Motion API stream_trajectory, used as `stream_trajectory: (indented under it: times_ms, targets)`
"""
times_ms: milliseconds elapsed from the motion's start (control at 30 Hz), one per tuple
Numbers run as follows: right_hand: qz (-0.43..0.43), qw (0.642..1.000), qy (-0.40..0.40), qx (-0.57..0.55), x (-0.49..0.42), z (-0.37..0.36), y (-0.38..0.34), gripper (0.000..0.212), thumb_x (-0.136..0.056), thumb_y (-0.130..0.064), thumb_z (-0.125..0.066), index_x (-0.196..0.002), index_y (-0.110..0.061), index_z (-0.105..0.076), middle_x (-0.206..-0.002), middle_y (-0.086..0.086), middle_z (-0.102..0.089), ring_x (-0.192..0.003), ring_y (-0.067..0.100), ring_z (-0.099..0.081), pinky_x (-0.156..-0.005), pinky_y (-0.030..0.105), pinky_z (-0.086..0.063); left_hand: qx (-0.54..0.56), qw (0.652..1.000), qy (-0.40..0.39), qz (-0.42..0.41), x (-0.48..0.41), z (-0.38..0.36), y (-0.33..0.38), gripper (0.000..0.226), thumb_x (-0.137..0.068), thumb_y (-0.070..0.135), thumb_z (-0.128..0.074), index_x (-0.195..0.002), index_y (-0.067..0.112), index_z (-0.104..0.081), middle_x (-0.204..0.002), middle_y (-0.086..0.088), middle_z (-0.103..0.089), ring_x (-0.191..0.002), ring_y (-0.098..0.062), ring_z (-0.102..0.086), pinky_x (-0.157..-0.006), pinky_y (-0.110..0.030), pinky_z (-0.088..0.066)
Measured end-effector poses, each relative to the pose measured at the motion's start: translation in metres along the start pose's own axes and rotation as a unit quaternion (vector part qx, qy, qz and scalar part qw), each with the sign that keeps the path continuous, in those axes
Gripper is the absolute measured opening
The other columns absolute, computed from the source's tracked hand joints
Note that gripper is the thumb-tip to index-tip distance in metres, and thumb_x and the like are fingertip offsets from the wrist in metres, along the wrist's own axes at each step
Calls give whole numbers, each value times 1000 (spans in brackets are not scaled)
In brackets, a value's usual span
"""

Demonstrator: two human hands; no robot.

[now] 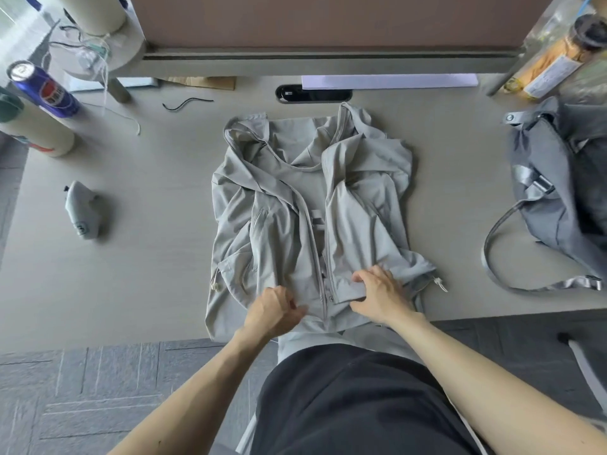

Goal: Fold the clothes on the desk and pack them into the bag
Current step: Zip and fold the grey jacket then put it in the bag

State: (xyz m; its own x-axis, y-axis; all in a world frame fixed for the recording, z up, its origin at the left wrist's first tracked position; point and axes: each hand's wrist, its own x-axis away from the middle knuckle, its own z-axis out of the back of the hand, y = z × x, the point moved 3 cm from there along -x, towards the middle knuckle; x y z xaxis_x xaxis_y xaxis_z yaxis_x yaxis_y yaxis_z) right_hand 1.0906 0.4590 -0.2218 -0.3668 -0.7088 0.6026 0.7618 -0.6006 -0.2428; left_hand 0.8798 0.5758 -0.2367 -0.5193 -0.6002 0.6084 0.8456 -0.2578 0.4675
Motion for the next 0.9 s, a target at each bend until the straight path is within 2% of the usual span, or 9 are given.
stream_trajectory:
  times_ms: [100, 167, 267, 400, 500, 633, 700, 800, 900]
  targets:
    - [-49, 995, 56, -71, 8, 3, -2, 22, -77, -34, -69, -85, -18, -56, -90, -2, -58, -90, 20, -54, -77, 32, -43, -7, 992, -107, 69, 4, -8, 0, 54, -90, 57, -57, -62, 12, -57, -64, -3, -65, -61, -22, -67, -59, -28, -52]
    - [-131, 978, 9, -163, 11, -1, -3, 32, -79, -36, -68, -61, -16, -51, -59, -4, -53, -62, 16, -54, -56, 27, -39, 42, 979, -172, 100, 9, -12, 2, 61, -92, 60, -52, -75, 4, -71, -66, -8, -73, -54, -18, -66, -56, -25, -53]
    - [-269, 886, -79, -369, 17, -16, -5, 34, -82, -40, -74, -75, -8, -66, -59, 4, -62, -49, 15, -56, -46, 23, -45, 96, 959, -228, 141, 14, -20, 3, 63, -92, 62, -51, -94, 3, -72, -65, -8, -74, -51, -18, -62, -57, -27, -53]
    - [-312, 788, -33, -530, 15, -29, -4, 22, -85, -24, -76, -91, -6, -64, -63, 7, -61, -48, 15, -57, -46, 25, -50, 261, 947, -117, 150, 14, -27, 6, 38, -93, 44, -66, -94, 7, -71, -64, -5, -68, -44, -13, -53, -46, -22, -44]
    - [-290, 730, 14, -619, 11, -29, -5, 15, -85, -13, -76, -90, -8, -62, -65, 4, -60, -53, 14, -58, -51, 27, -53, 402, 898, -24, 177, 12, -28, 12, 28, -90, 30, -74, -94, 3, -67, -72, -10, -67, -44, -12, -51, -43, -22, -43]
    - [-268, 726, -19, -634, 5, -34, -13, 10, -83, -13, -78, -85, -9, -69, -66, 1, -64, -57, 12, -58, -54, 25, -53, 509, 821, -78, 247, 10, -39, 17, 22, -86, 25, -79, -88, 5, -70, -73, -6, -70, -54, -14, -56, -58, -28, -51]
    - [-262, 740, -27, -619, 2, -37, -17, 11, -81, -15, -80, -85, -9, -71, -67, 2, -66, -55, 11, -58, -52, 24, -53, 508, 815, -103, 261, 8, -43, 18, 24, -84, 26, -80, -88, 5, -70, -75, -6, -72, -56, -14, -58, -63, -29, -54]
    - [-258, 759, -25, -597, -3, -41, -18, 12, -82, -9, -79, -89, -5, -71, -70, 6, -67, -52, 10, -58, -48, 22, -52, 531, 802, -100, 255, 3, -44, 22, 19, -86, 19, -79, -92, 4, -68, -69, -5, -70, -50, -11, -54, -58, -26, -51]
    - [-256, 751, -17, -608, -5, -38, -17, 9, -83, 0, -75, -89, 1, -68, -72, 10, -68, -56, 13, -62, -50, 22, -54, 554, 794, -92, 233, 0, -39, 30, 13, -85, 11, -77, -88, 7, -65, -65, -4, -67, -52, -13, -55, -55, -25, -50]
